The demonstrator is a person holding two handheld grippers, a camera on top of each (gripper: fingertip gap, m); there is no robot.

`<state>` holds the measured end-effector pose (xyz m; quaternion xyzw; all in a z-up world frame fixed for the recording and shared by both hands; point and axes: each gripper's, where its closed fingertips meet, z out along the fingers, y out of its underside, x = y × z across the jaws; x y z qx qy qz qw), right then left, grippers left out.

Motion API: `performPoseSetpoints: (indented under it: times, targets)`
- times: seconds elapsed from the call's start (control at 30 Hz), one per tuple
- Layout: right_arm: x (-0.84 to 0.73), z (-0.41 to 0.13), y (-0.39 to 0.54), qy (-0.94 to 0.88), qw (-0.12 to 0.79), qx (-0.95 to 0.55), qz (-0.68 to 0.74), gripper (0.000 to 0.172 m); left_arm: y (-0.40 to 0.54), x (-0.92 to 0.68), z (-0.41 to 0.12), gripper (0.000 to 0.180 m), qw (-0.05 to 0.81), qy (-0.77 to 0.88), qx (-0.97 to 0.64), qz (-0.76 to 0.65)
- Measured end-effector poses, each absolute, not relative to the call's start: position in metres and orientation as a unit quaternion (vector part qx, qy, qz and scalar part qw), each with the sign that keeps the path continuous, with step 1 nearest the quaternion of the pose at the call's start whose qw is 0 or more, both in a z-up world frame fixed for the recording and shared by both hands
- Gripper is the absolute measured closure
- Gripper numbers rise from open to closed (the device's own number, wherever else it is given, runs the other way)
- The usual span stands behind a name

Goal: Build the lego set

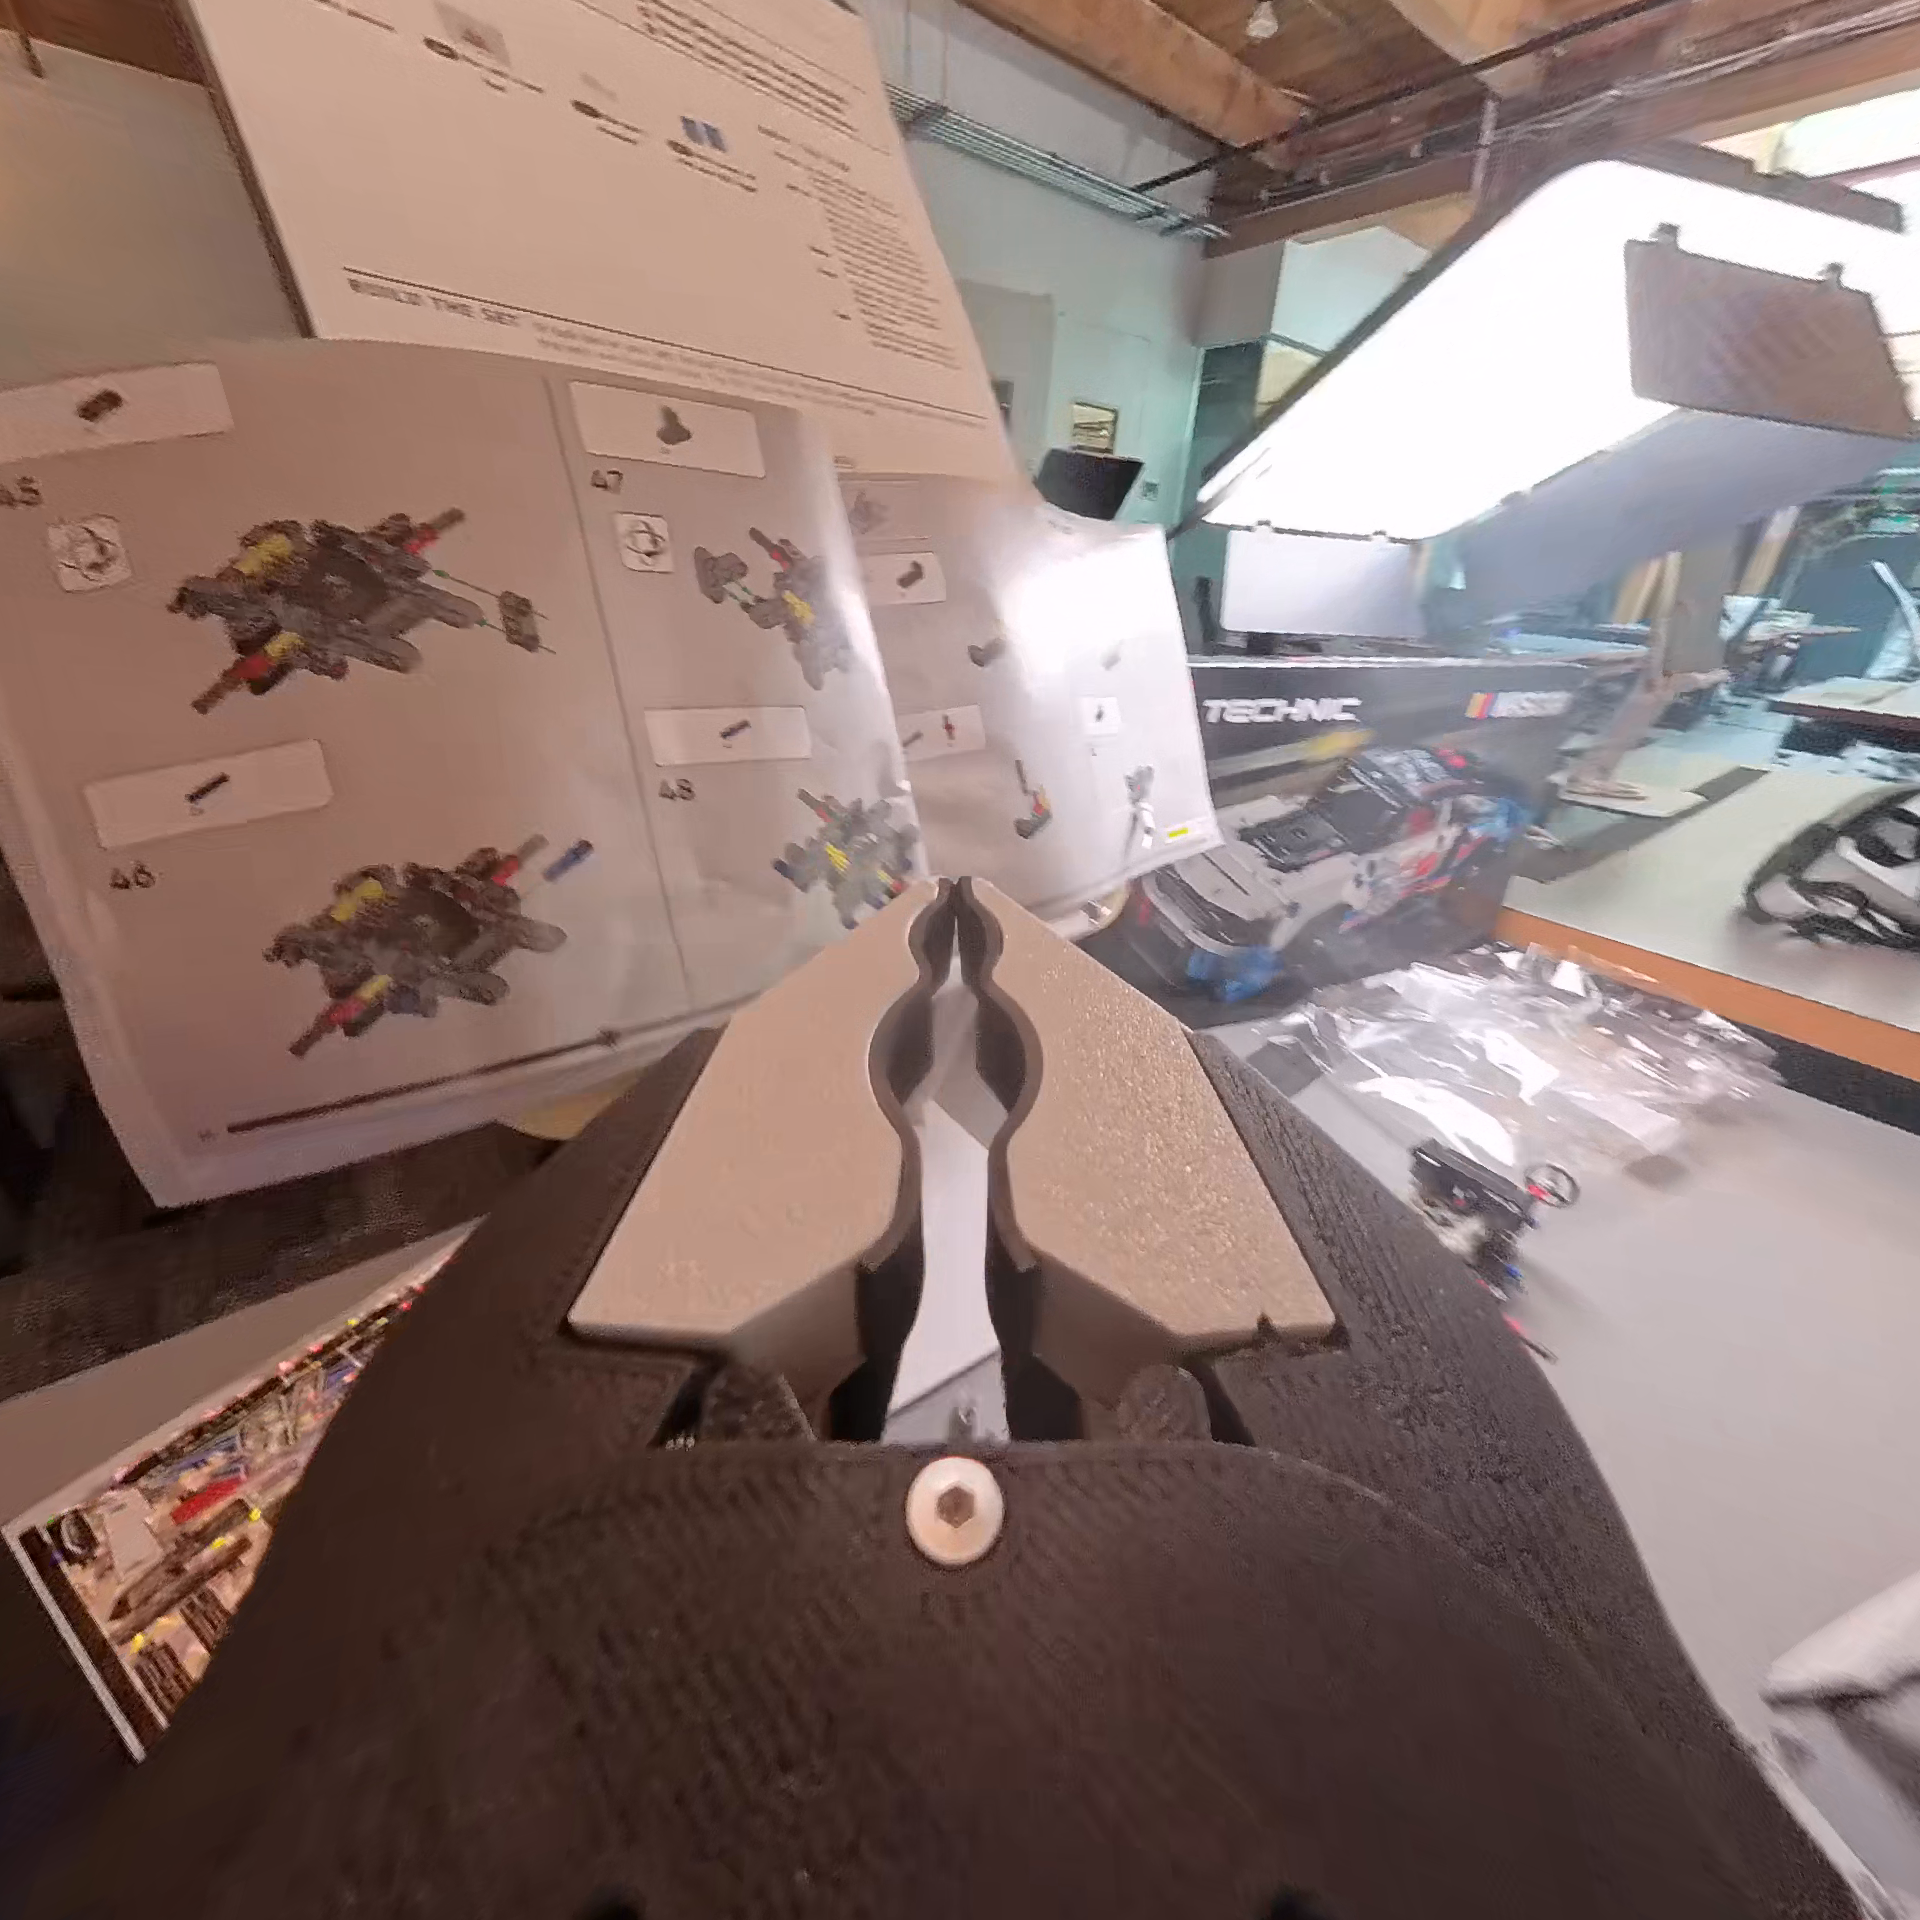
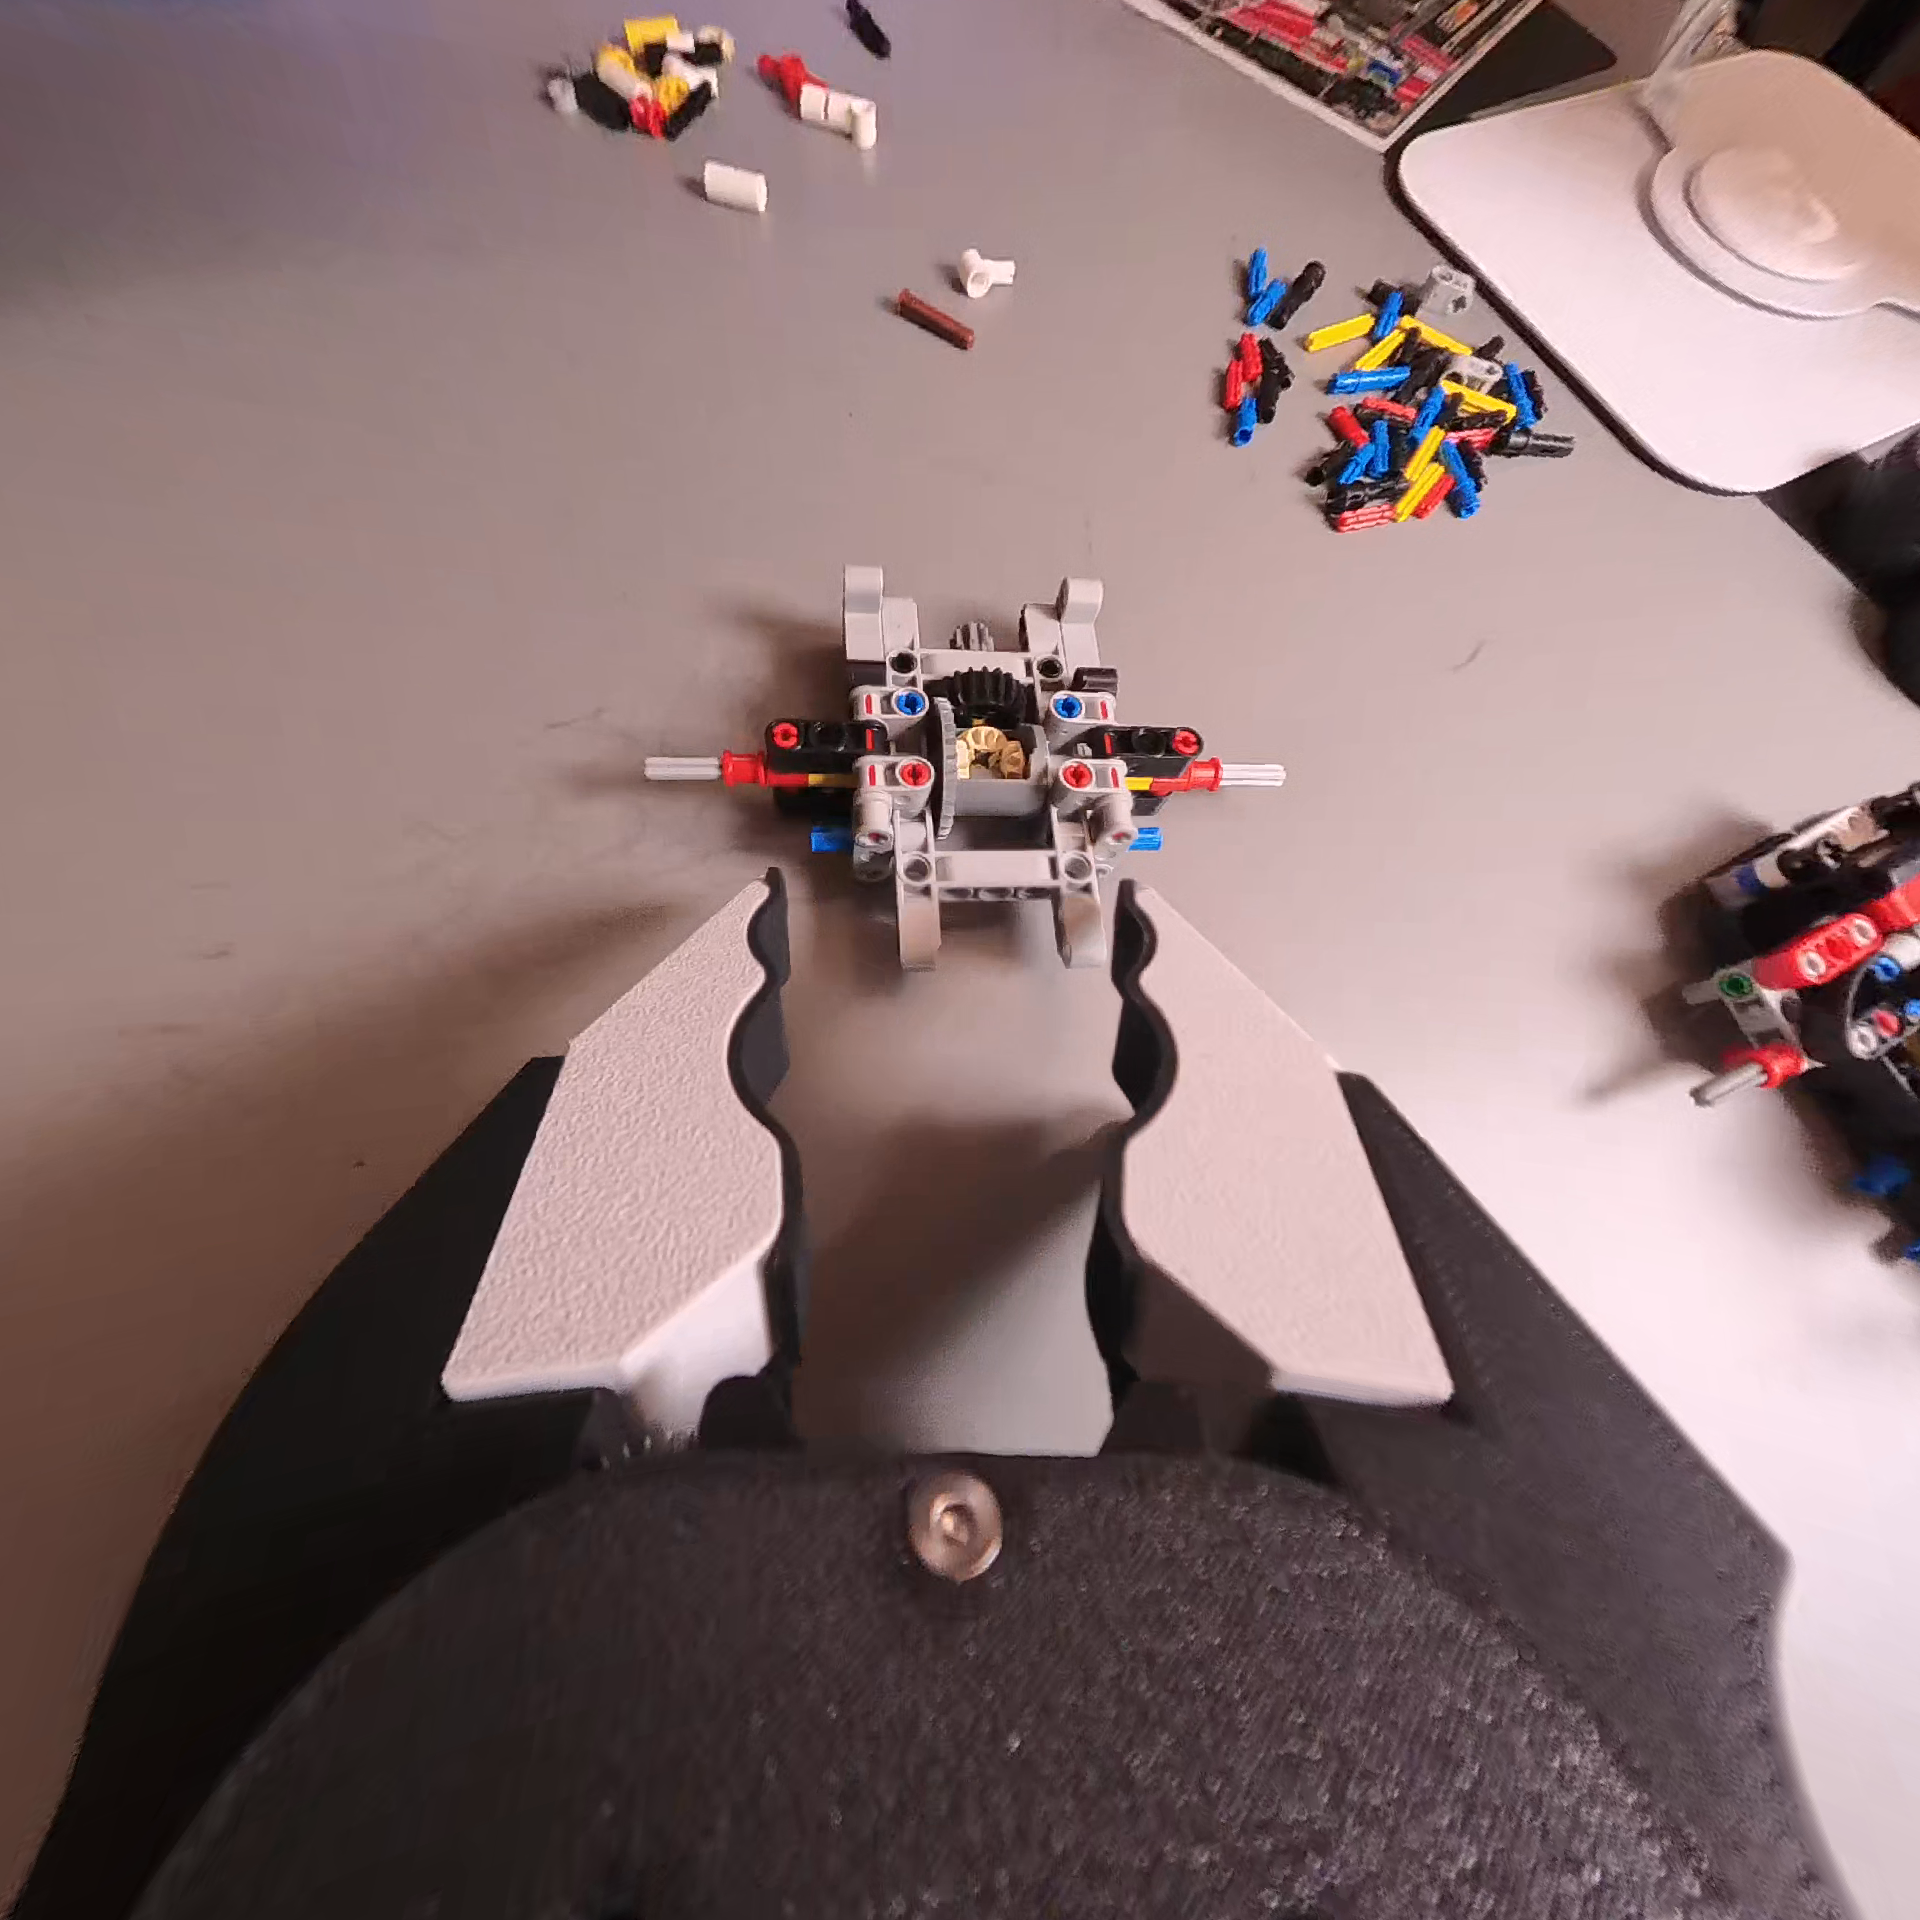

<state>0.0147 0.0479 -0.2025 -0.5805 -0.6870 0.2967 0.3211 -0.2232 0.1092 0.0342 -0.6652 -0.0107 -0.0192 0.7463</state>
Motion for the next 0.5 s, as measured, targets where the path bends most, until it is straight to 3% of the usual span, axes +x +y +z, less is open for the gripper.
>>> performPoseSetpoints:
  times: [0.23,0.37,0.5]
  targets:
    - [0.005,-0.216,0.050,-0.751,0.280,-0.554,0.226,0.125,0.040,-0.169,-0.019,0.180,0.702,0.056,-0.709,-0.041]
    - [-0.004,-0.216,0.053,-0.794,0.258,-0.512,0.200,0.128,0.009,-0.152,-0.054,0.168,0.672,0.059,-0.736,-0.047]
    - [-0.008,-0.215,0.046,-0.871,0.244,-0.377,0.199,0.128,-0.010,-0.141,-0.081,0.155,0.653,0.053,-0.754,-0.048]
